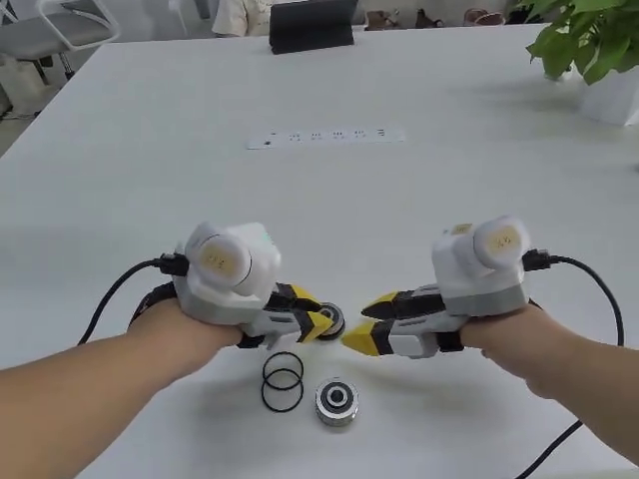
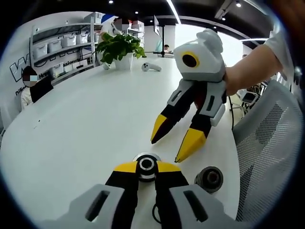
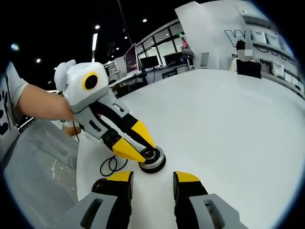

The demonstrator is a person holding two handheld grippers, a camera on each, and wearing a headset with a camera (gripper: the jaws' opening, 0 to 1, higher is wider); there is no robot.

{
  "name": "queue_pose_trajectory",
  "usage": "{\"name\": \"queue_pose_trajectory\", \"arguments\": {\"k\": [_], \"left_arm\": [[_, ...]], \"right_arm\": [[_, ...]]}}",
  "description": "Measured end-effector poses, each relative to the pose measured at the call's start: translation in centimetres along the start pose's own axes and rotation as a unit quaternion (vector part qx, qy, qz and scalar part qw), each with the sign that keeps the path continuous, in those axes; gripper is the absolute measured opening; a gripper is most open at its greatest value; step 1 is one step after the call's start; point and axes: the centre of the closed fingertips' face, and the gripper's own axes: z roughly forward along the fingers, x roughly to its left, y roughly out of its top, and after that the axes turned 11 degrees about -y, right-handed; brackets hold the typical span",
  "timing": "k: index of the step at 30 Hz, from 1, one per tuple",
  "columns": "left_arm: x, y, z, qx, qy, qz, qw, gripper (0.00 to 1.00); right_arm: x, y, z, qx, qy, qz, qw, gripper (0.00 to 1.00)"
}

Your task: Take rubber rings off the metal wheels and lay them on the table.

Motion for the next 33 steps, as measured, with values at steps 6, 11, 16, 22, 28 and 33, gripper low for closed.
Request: {"name": "queue_pose_trajectory", "arguments": {"k": [6,11,16,22,28,33], "left_arm": [[0.0,0.0,0.0,-0.004,0.003,-0.001,1.0,0.07],[0.0,0.0,0.0,-0.009,0.007,-0.004,0.9999,0.07],[0.1,0.0,0.0,-0.009,0.007,-0.003,0.9999,0.07],[0.1,0.0,0.0,-0.01,0.01,-0.003,0.9999,0.07],[0.1,0.0,0.0,-0.011,0.011,-0.004,0.9999,0.07],[0.2,0.0,0.0,-0.011,0.012,-0.005,0.9999,0.07]], "right_arm": [[0.2,0.3,0.8,-0.005,-0.006,-0.021,0.9998,0.32],[0.6,0.4,1.6,-0.003,-0.008,-0.041,0.9991,0.32],[0.8,0.5,2.2,-0.002,-0.016,-0.06,0.9981,0.31],[1.0,0.8,2.7,-0.003,-0.027,-0.106,0.994,0.29],[1.1,0.8,3.1,-0.001,-0.04,-0.142,0.9891,0.27],[0.8,0.7,2.8,-0.001,-0.041,-0.146,0.9884,0.25]]}}
